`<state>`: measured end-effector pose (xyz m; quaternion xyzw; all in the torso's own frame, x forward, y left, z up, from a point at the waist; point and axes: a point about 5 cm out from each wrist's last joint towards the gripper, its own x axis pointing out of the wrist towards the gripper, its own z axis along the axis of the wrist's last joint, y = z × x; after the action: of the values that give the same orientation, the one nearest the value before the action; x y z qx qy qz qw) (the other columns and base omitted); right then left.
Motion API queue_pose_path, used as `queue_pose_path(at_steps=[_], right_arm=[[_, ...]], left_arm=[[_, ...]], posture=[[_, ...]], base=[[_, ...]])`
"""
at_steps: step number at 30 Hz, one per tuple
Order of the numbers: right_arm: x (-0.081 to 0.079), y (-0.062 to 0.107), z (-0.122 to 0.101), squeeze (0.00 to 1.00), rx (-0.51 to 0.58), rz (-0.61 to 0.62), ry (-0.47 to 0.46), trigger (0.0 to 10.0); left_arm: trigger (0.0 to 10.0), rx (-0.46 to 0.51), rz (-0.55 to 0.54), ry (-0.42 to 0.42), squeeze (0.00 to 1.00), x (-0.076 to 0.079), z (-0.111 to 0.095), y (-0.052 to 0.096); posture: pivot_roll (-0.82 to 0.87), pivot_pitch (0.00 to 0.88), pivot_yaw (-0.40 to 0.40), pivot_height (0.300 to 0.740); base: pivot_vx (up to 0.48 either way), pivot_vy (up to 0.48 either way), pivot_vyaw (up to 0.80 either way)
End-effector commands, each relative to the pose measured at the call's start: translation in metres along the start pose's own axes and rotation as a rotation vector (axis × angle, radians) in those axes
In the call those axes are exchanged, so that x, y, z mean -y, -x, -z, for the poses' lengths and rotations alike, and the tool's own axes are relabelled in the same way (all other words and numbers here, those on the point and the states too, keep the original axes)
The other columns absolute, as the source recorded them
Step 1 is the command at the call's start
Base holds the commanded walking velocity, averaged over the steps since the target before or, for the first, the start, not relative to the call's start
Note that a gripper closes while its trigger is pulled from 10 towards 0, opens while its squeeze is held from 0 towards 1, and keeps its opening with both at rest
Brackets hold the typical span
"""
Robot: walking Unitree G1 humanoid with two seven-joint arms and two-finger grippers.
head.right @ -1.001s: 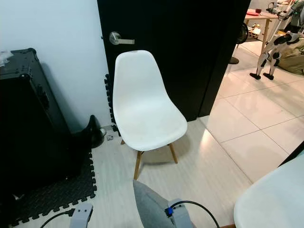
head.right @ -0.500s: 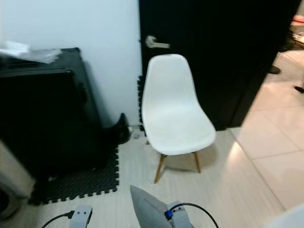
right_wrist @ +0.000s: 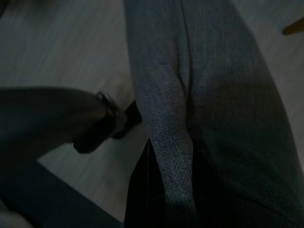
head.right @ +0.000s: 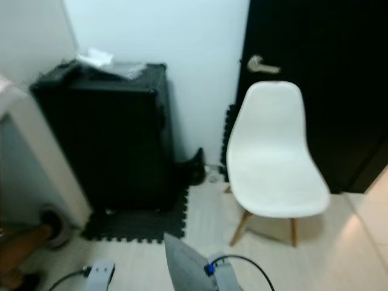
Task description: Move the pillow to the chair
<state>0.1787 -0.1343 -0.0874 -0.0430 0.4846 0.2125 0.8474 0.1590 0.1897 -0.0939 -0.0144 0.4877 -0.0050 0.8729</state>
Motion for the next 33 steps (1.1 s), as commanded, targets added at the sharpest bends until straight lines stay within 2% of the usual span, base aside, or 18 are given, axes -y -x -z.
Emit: queue_pose_path(at_steps=[1,4,9,12,15,20,33], right_arm=[[-0.0008,0.0002,0.0024,0.00,0.002,-0.001,-0.023,10.0],[0.0004,0.0005,0.0017,0.00,0.002,0.000,-0.022,10.0],[0.0020,0.0007,0.0004,0.00,0.005,0.001,-0.022,10.0],[0.0028,0.0008,-0.0004,0.00,0.007,0.003,-0.022,10.0],[0.0034,0.0009,-0.0013,0.00,0.008,0.003,-0.020,10.0],[0.0034,0.0009,-0.0018,0.00,0.006,0.000,-0.014,10.0],[0.0022,0.0006,-0.0009,0.00,0.004,-0.002,-0.006,10.0]], left_arm=[[10.0,-0.001,0.001,0.006,0.00,0.0011,-0.0013,-0.0005],[10.0,0.006,0.006,-0.002,0.00,0.0020,-0.0026,-0.0008],[10.0,0.003,0.011,-0.017,0.00,0.0031,-0.0040,-0.0012],[10.0,0.007,0.011,0.002,0.00,0.0037,-0.0046,-0.0014],[10.0,0.011,0.008,0.032,0.00,0.0040,-0.0051,-0.0015],[10.0,0.015,0.010,0.037,0.00,0.0041,-0.0062,-0.0017],[10.0,0.019,0.021,0.006,0.00,0.0048,-0.0070,-0.0017]], posture=[[0.16,0.000,-0.056,0.724],[0.16,0.000,-0.057,0.724],[0.15,0.000,-0.058,0.724],[0.15,0.000,-0.059,0.724],[0.15,0.000,-0.063,0.724],[0.15,0.000,-0.066,0.724],[0.15,0.000,-0.065,0.724]], base=[[0.000,0.000,0.00],[0.000,0.000,0.00],[0.000,-0.453,0.00],[0.000,-0.419,0.00],[0.000,0.000,0.00],[0.000,0.000,0.00],[0.000,0.000,0.00]])
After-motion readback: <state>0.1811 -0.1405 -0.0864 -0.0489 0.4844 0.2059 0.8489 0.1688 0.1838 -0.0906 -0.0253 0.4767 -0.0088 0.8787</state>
